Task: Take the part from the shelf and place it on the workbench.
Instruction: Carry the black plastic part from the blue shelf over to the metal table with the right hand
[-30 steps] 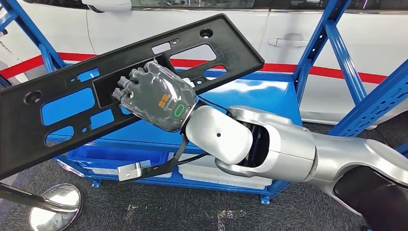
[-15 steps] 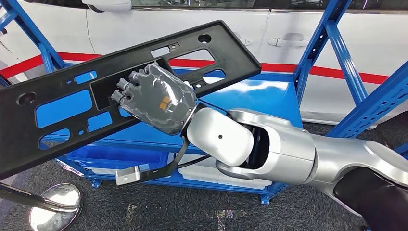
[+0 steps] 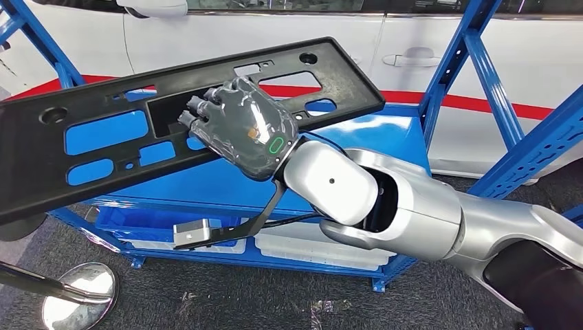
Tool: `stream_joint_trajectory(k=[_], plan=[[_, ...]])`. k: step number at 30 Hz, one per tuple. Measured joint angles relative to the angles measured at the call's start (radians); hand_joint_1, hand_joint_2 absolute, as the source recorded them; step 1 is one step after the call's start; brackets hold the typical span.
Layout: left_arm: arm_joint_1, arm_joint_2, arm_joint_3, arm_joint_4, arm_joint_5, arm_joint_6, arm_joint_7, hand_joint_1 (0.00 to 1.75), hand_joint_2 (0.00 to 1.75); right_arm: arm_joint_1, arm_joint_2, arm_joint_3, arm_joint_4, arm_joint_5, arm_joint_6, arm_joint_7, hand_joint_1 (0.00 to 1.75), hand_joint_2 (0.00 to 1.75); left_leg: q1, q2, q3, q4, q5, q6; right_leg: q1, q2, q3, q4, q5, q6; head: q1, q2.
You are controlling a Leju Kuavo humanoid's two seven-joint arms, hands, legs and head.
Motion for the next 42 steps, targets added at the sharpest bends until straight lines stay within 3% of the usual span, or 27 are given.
stream_joint_trajectory(k=[11,12,15,16,18,19,20,21,23,24,25,26,28,29,31,33,34,35,36,37,39,40,42], plan=[[0.0,0.0,0.0,0.0,-0.008,-0.001,0.007,0.0,1.75,0.028,-0.011,-0.002,0.0,-0.001,-0.004,0.002,1.75,1.75,0.0,0.0,0.0,0.0,0.0,0.0,0.0,0.0,0.0,0.0,0.0,0.0,0.0,0.0],[0.0,0.002,0.0,0.0,-0.007,-0.002,0.01,0.0,1.75,0.028,-0.012,-0.002,0.0,-0.002,-0.003,0.002,1.75,1.75,0.0,0.0,0.0,0.002,-0.001,0.002,-0.006,0.0,0.002,-0.007,0.004,0.004,0.0,0.0],[-0.001,0.006,0.0,-0.001,0.0,-0.005,0.018,0.0,1.75,0.029,-0.017,-0.004,0.002,-0.002,0.001,0.003,1.75,1.75,-0.004,0.009,0.037,-0.06,0.037,0.045,-0.01,-0.004,0.013,-0.021,-0.001,0.012,0.002,0.0],[-0.001,0.005,0.0,-0.001,0.002,-0.007,0.019,0.0,1.75,0.027,-0.019,-0.006,0.002,-0.002,0.002,0.004,1.75,1.75,-0.004,0.014,0.054,-0.09,0.054,0.06,-0.005,-0.006,0.002,0.012,-0.023,0.009,0.006,0.0],[-0.003,0.004,0.0,-0.001,0.003,-0.011,0.018,0.0,1.75,0.023,-0.021,-0.007,0.003,-0.002,0.002,0.006,1.75,1.75,-0.001,0.021,0.067,-0.111,0.061,0.069,-0.003,-0.01,-0.051,0.135,-0.083,0.003,0.016,0.0],[-0.004,0.004,0.0,-0.001,0.003,-0.013,0.017,0.0,1.75,0.024,-0.022,-0.008,0.004,-0.002,0.005,0.006,1.75,1.75,0.001,0.022,0.069,-0.109,0.058,0.067,-0.005,-0.01,-0.078,0.192,-0.101,0.005,0.018,0.0],[-0.004,0.004,0.0,-0.001,0.003,-0.014,0.015,0.0,1.75,0.026,-0.022,-0.008,0.004,-0.001,0.008,0.006,1.75,1.75,0.004,0.022,0.069,-0.104,0.052,0.062,-0.009,-0.011,-0.092,0.22,-0.102,0.01,0.019,0.0],[-0.005,0.004,0.0,-0.001,0.003,-0.016,0.013,0.0,1.75,0.028,-0.023,-0.008,0.005,-0.002,0.011,0.006,1.75,1.75,0.01,0.02,0.07,-0.095,0.044,0.052,-0.016,-0.013,-0.088,0.212,-0.084,0.017,0.02,0.0],[-0.005,0.004,0.0,-0.001,0.004,-0.018,0.009,0.0,1.75,0.026,-0.023,-0.008,0.007,-0.002,0.016,0.006,1.75,1.75,0.029,0.014,0.063,-0.059,0.016,0.02,-0.031,-0.019,-0.045,0.129,-0.041,0.041,0.022,0.0],[-0.006,0.008,0.0,-0.003,0.004,-0.018,0.008,0.0,1.75,0.024,-0.023,-0.008,0.008,-0.001,0.017,0.006,1.75,1.75,0.036,0.01,0.052,-0.033,-0.001,0.002,-0.032,-0.018,-0.031,0.102,-0.032,0.05,0.029,0.0],[-0.006,0.01,0.0,-0.004,0.004,-0.018,0.007,0.0,1.75,0.024,-0.023,-0.008,0.008,-0.001,0.017,0.005,1.75,1.75,0.041,0.006,0.036,-0.01,-0.014,-0.012,-0.032,-0.016,-0.03,0.091,-0.035,0.051,0.03,0.0],[-0.006,0.01,0.0,-0.005,0.004,-0.019,0.006,0.0,1.75,0.026,-0.023,-0.008,0.008,-0.001,0.018,0.005,1.75,1.75,0.045,0.004,0.02,0.004,-0.016,-0.022,-0.024,-0.012,-0.038,0.095,-0.044,0.044,0.023,0.0],[-0.002,0.002,0.0,-0.003,0.003,-0.02,0.007,0.0,1.75,0.029,-0.025,-0.008,0.013,-0.001,0.018,0.005,1.75,1.75,0.052,0.001,-0.004,-0.001,0.005,-0.036,-0.008,-0.008,-0.059,0.092,-0.033,0.013,0.011,0.0],[-0.001,-0.003,0.0,-0.002,0.002,-0.019,0.01,0.0,1.75,0.029,-0.024,-0.008,0.015,-0.001,0.018,0.006,1.75,1.75,0.055,0.005,-0.014,-0.004,0.011,-0.037,-0.002,-0.008,-0.063,0.081,-0.028,-0.002,0.004,0.0],[-0.002,-0.006,0.0,-0.001,0.002,-0.017,0.017,0.0,1.75,0.028,-0.023,-0.008,0.02,-0.002,0.018,0.007,1.75,1.75,0.047,0.013,-0.063,0.068,-0.023,-0.022,-0.001,-0.014,-0.063,0.062,-0.027,-0.022,0.001,0.0],[-0.003,-0.004,0.0,-0.002,0.001,-0.015,0.021,0.0,1.75,0.039,-0.024,-0.008,0.027,-0.002,0.017,0.007,1.75,1.75,0.017,0.018,-0.163,0.249,-0.09,0.013,0.002,-0.023,-0.047,0.052,-0.034,-0.036,-0.009,0.0],[-0.003,-0.004,0.0,-0.002,0.001,-0.014,0.022,0.0,1.75,0.047,-0.026,-0.007,0.032,-0.002,0.017,0.006,1.75,1.75,0.001,0.017,-0.214,0.334,-0.107,0.029,0.007,-0.027,-0.038,0.051,-0.039,-0.041,-0.012,0.0],[-0.003,-0.003,0.0,-0.002,0.001,-0.014,0.023,0.0,1.75,0.055,-0.028,-0.007,0.038,-0.002,0.017,0.005,1.75,1.75,-0.014,0.016,-0.253,0.385,-0.102,0.042,0.012,-0.028,-0.029,0.051,-0.044,-0.044,-0.013,0.0],[-0.002,-0.003,0.0,-0.002,0.0,-0.014,0.024,0.0,1.75,0.06,-0.029,-0.006,0.043,-0.002,0.016,0.005,1.75,1.75,-0.025,0.016,-0.275,0.391,-0.074,0.054,0.017,-0.027,-0.022,0.051,-0.048,-0.044,-0.014,0.0],[-0.002,-0.003,0.0,-0.002,0.0,-0.014,0.025,0.0,1.75,0.061,-0.029,-0.005,0.046,-0.002,0.016,0.004,1.75,1.75,-0.034,0.016,-0.278,0.354,-0.029,0.066,0.021,-0.022,-0.016,0.052,-0.051,-0.044,-0.014,0.0],[-0.001,-0.003,0.0,-0.002,0.0,-0.014,0.025,0.0,1.75,0.054,-0.028,-0.004,0.049,-0.002,0.015,0.005,1.75,1.75,-0.048,0.011,-0.248,0.226,0.058,0.085,0.03,-0.01,-0.011,0.055,-0.059,-0.039,-0.014,0.0],[0.0,-0.004,0.0,-0.002,0.0,-0.013,0.026,0.0,1.75,0.05,-0.027,-0.004,0.05,-0.002,0.015,0.005,1.75,1.75,-0.053,0.007,-0.228,0.171,0.077,0.089,0.033,-0.004,-0.011,0.057,-0.06,-0.034,-0.013,0.0],[-0.002,-0.004,0.0,-0.002,0.0,-0.013,0.026,0.0,1.75,0.047,-0.027,-0.004,0.052,-0.002,0.014,0.005,1.75,1.75,-0.062,0.002,-0.208,0.128,0.078,0.09,0.035,0.001,-0.016,0.055,-0.056,-0.022,-0.014,0.0]])
